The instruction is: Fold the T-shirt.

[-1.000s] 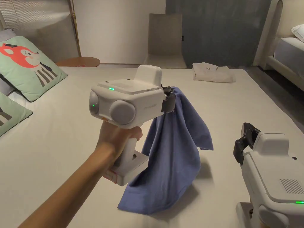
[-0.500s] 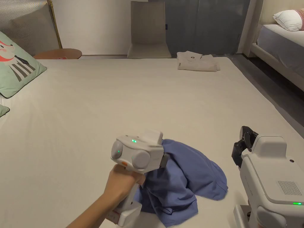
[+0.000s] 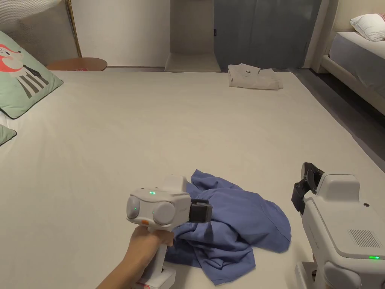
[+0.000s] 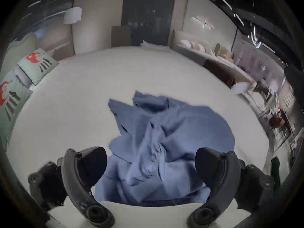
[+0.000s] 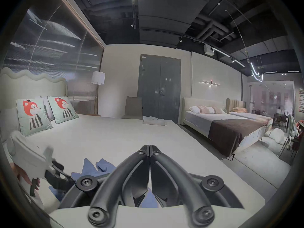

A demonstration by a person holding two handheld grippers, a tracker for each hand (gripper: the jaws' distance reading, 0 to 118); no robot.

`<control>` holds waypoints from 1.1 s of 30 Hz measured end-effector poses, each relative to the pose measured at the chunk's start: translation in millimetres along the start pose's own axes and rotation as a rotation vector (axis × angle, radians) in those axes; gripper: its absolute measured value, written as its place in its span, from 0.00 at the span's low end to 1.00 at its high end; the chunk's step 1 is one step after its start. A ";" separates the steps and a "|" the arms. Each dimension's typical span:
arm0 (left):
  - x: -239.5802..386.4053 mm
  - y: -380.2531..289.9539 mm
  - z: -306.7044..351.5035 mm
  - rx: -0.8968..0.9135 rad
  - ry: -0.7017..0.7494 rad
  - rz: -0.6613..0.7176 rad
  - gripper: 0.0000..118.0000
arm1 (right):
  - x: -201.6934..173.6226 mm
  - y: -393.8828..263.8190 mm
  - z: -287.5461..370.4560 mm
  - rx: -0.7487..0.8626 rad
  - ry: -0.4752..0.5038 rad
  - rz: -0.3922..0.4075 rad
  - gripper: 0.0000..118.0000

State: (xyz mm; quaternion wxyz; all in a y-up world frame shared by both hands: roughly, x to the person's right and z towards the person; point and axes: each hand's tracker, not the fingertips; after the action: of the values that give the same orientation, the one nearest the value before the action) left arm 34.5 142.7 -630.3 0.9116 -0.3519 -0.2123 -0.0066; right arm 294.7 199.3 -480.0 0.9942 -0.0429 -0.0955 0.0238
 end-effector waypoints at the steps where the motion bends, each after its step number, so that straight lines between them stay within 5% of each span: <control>1: -3.3 5.3 9.4 0.027 -0.005 0.005 0.91 | -1.8 1.4 0.5 0.005 0.000 0.001 0.01; 14: -49.4 19.8 135.0 0.570 0.250 -0.035 0.90 | -27.2 28.8 13.2 0.066 0.034 0.002 0.01; 17: -61.8 11.4 144.5 0.628 0.321 -0.039 0.76 | -31.5 27.0 3.8 0.072 0.044 0.007 0.01; 19: -69.1 7.5 149.2 0.633 0.331 -0.040 0.48 | -32.1 29.2 8.0 0.076 0.050 0.010 0.01; 21: -77.6 4.3 150.8 0.644 0.338 -0.032 0.00 | -33.9 30.8 9.0 0.079 0.057 0.010 0.01; 29: -94.6 6.1 150.5 0.602 0.338 0.019 0.00 | -36.0 26.4 -1.7 0.078 0.066 0.013 0.01; 33: -97.8 8.7 137.1 0.433 0.294 0.065 0.00 | -34.1 25.0 -2.2 0.069 0.066 0.012 0.01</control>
State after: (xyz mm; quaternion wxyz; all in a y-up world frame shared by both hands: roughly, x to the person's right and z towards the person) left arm -105.4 224.2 -583.4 0.9865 -0.1506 -0.0628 0.0174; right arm 260.8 222.2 -490.7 0.9976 -0.0098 -0.0614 0.0317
